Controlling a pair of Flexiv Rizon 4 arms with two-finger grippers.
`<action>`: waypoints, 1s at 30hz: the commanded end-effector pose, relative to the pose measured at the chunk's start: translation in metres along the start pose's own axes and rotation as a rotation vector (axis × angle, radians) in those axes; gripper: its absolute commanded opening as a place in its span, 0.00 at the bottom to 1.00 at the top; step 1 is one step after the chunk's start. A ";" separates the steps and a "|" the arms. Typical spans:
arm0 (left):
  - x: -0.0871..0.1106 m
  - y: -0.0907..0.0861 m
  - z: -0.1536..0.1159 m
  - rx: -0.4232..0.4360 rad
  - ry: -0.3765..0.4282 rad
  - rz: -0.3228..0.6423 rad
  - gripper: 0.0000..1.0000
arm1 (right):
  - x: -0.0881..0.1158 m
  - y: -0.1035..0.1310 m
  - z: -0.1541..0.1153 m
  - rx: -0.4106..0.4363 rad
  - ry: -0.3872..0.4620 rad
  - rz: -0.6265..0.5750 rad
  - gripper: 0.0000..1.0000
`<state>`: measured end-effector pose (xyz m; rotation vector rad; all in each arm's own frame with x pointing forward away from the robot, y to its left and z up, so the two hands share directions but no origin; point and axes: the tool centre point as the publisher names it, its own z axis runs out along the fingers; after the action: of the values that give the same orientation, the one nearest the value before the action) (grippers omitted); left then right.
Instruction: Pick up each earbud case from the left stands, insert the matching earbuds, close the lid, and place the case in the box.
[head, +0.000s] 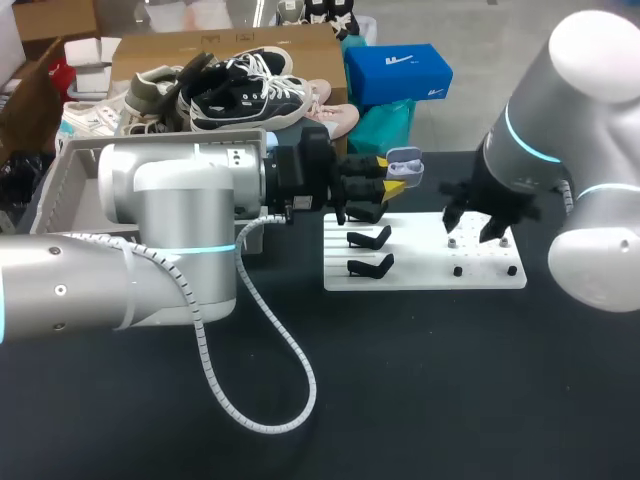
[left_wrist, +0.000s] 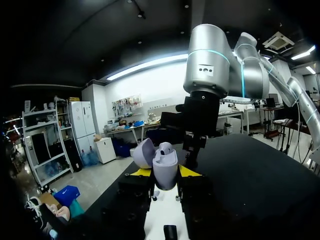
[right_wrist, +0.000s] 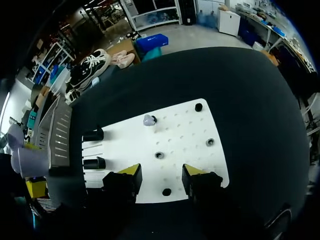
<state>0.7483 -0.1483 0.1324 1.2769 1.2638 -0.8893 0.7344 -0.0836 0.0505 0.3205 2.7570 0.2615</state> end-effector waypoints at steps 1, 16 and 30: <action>0.000 -0.002 0.000 -0.008 -0.002 0.002 0.00 | -0.009 0.002 0.009 -0.008 -0.021 -0.010 0.48; 0.000 -0.002 0.000 -0.008 -0.002 0.002 0.00 | -0.041 0.018 0.032 -0.022 -0.023 -0.057 0.49; 0.000 -0.002 0.000 -0.008 -0.002 0.002 0.00 | -0.050 0.023 0.043 0.004 -0.007 -0.025 0.48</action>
<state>0.7483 -0.1483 0.1324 1.2769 1.2638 -0.8893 0.7973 -0.0699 0.0310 0.2842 2.7485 0.2537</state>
